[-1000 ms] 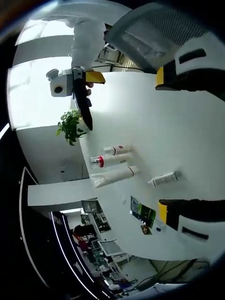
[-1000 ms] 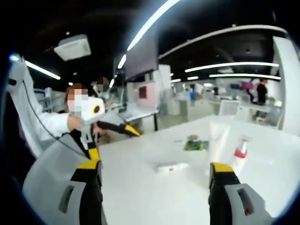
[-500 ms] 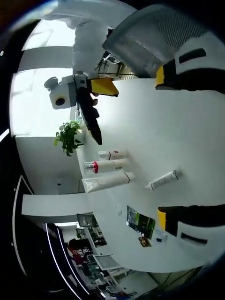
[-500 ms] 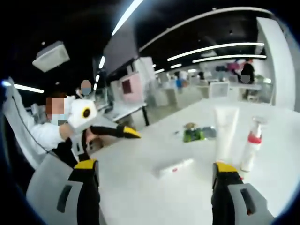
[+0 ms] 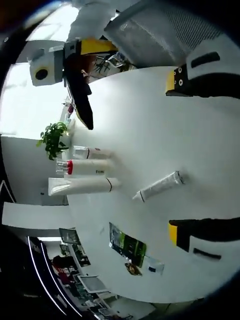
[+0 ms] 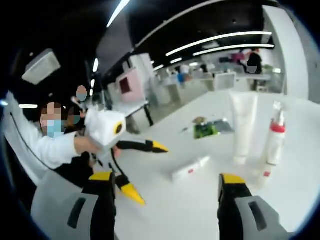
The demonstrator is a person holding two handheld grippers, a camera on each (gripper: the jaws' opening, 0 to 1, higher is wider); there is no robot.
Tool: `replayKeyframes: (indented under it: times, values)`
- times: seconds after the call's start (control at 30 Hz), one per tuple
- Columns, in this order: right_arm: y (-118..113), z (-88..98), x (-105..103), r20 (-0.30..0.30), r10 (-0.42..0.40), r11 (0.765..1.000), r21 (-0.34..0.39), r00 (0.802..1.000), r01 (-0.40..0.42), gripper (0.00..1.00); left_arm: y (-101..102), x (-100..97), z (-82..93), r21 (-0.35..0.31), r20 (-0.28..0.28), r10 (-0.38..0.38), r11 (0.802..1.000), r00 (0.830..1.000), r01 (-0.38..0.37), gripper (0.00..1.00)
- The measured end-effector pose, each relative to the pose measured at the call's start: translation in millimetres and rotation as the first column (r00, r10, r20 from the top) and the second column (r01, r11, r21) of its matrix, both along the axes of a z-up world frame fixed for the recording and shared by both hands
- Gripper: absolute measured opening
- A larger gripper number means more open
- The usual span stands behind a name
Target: Arrange the skincare products in the storage area until every visible bottle or jar stands upright without overlapping.
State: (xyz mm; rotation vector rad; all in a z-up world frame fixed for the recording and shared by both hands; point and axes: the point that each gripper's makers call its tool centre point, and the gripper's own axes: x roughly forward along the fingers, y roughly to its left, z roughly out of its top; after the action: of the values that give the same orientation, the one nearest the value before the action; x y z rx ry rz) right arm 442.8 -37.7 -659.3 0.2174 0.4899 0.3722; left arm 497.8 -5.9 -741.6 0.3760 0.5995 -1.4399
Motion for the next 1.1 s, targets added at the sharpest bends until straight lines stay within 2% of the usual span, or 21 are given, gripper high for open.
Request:
replayKeyframes:
  times: [0.1, 0.27, 0.4, 0.5, 0.67, 0.8, 0.87, 1.1]
  values:
    - [-3, -3.4, 0, -0.013, -0.002, 1.0, -0.003, 1.0, 0.002, 0.79, -5, 4.7, -6.8, 0.01, -0.013, 0.02, 1.0, 1.0, -0.02, 0.92]
    - [-9, 0.7, 3, 0.001, -0.011, 1.0, 0.009, 1.0, 0.011, 0.75, -10, 20.3, -14.1, 0.021, -0.012, 0.069, 0.997, 0.998, -0.069, 0.73]
    - [-12, 0.4, 6, 0.003, -0.012, 1.0, 0.023, 1.0, 0.012, 0.74, -14, 27.4, -15.6, 0.025, -0.006, 0.085, 0.996, 0.996, -0.085, 0.65]
    - [-14, -1.2, 8, -0.002, -0.007, 1.0, 0.027, 1.0, 0.007, 0.74, -15, 31.5, -19.1, 0.043, -0.008, 0.1, 0.994, 0.995, -0.099, 0.53]
    - [-16, -4.5, 12, -0.006, -0.005, 0.999, 0.034, 1.0, 0.005, 0.73, -16, 40.6, -25.6, 0.056, 0.022, 0.112, 0.992, 0.993, -0.113, 0.48]
    - [-16, -7.0, 14, -0.01, -0.003, 0.999, 0.038, 1.0, 0.003, 0.73, -17, 45.5, -30.1, 0.069, 0.014, 0.12, 0.99, 0.993, -0.12, 0.36]
    - [-16, -8.1, 14, -0.012, -0.004, 0.999, 0.043, 1.0, 0.004, 0.72, -18, 45.5, -32.8, 0.077, 0.009, 0.117, 0.99, 0.993, -0.118, 0.35]
    - [-16, -8.6, 14, -0.017, -0.003, 0.999, 0.048, 1.0, 0.004, 0.72, -25, 45.6, -39.0, 0.132, 0.046, 0.083, 0.987, 0.996, -0.088, 0.34]
